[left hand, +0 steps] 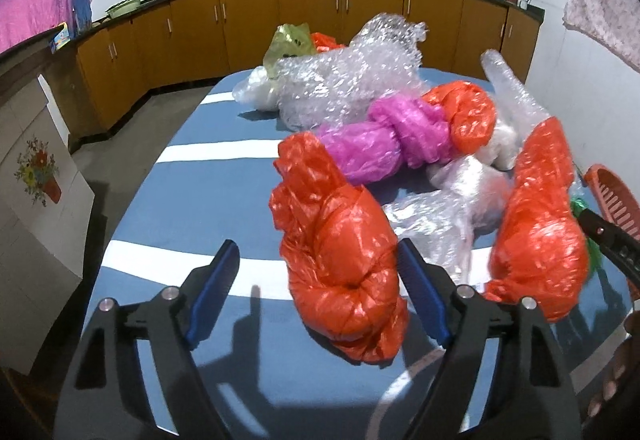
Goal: Collect trash
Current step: 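Grasp the red bag with the left tool while the right tool grasps the green bag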
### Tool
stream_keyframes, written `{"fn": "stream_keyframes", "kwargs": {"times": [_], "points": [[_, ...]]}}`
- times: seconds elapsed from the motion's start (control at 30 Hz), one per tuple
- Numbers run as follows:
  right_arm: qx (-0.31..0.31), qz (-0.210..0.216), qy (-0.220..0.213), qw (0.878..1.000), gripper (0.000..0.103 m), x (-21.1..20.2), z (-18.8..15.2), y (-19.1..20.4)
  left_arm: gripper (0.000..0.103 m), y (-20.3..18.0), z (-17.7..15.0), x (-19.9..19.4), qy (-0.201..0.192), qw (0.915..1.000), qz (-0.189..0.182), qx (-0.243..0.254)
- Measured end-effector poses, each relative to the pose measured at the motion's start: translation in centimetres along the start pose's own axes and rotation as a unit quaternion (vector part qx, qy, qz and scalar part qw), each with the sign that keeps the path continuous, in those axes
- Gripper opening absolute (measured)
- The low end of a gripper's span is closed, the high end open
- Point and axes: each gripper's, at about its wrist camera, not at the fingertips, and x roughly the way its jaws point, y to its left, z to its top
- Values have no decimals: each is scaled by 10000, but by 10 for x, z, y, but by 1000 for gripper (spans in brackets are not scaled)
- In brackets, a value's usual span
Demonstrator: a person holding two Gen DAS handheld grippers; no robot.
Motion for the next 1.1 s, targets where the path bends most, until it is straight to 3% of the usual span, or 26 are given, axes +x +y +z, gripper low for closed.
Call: {"fn": "stream_keyframes", "kwargs": {"times": [0.07, 0.4, 0.5, 0.57, 0.87, 1.1], "points": [[-41, -51, 92, 9999, 53, 7, 0, -1, 72, 5, 1, 6, 82, 9999, 54, -23], [-349, -155, 249, 9990, 51, 19, -6, 6, 72, 29, 4, 24, 323, 9991, -41, -284], [-315, -145, 250, 9991, 41, 18, -5, 2, 71, 34, 6, 28, 375, 9987, -111, -327], [-230, -76, 268, 9993, 37, 17, -4, -3, 64, 37, 6, 30, 413, 9983, -216, -350], [-507, -183, 203, 9983, 37, 15, -9, -5, 61, 37, 4, 38, 525, 9972, -361, -379], [-306, -36, 84, 9995, 35, -1, -10, -22, 52, 43, 2, 27, 338, 9971, -551, -409]]}}
